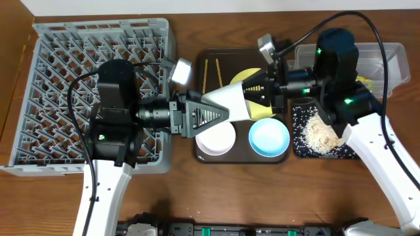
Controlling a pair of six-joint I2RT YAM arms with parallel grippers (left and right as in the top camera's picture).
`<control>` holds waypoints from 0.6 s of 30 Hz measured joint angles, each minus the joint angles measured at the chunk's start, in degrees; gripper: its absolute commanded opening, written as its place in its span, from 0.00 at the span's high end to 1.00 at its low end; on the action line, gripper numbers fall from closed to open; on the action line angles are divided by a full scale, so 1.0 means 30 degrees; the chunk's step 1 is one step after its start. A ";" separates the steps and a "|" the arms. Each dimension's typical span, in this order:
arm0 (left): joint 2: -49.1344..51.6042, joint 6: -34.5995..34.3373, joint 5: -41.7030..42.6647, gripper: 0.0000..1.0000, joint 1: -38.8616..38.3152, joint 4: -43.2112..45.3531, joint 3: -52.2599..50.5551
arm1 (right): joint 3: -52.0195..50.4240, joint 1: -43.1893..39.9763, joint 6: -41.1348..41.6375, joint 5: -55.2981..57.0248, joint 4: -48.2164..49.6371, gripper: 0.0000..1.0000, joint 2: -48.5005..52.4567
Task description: Sort waste into correct bins and load items into the dishwasher
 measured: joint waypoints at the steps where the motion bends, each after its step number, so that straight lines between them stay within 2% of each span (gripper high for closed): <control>1: 0.0000 0.0000 0.0015 0.09 0.0000 0.0000 0.0000 | 0.0000 -0.0051 0.0007 -0.0051 0.0007 0.99 0.0000; 3: 0.0000 0.0000 0.0015 0.14 0.0000 0.0051 0.0000 | 0.0000 -0.0233 0.0051 -0.0299 0.0022 0.99 0.0000; 7: 0.0000 -0.0102 -0.0007 0.34 0.0015 0.0335 0.0000 | 0.0000 -0.0291 0.0080 -0.0685 0.0095 0.99 0.0000; 15: 0.0015 -0.0080 -0.0248 0.36 0.0015 0.0597 -0.0007 | 0.0000 -0.0437 0.0233 -0.1027 0.0087 0.98 -0.0007; 18: 0.0007 -0.0080 -0.0641 0.36 -0.0007 0.0619 -0.0007 | 0.0000 -0.0444 0.0299 -0.0976 0.0029 0.54 0.0007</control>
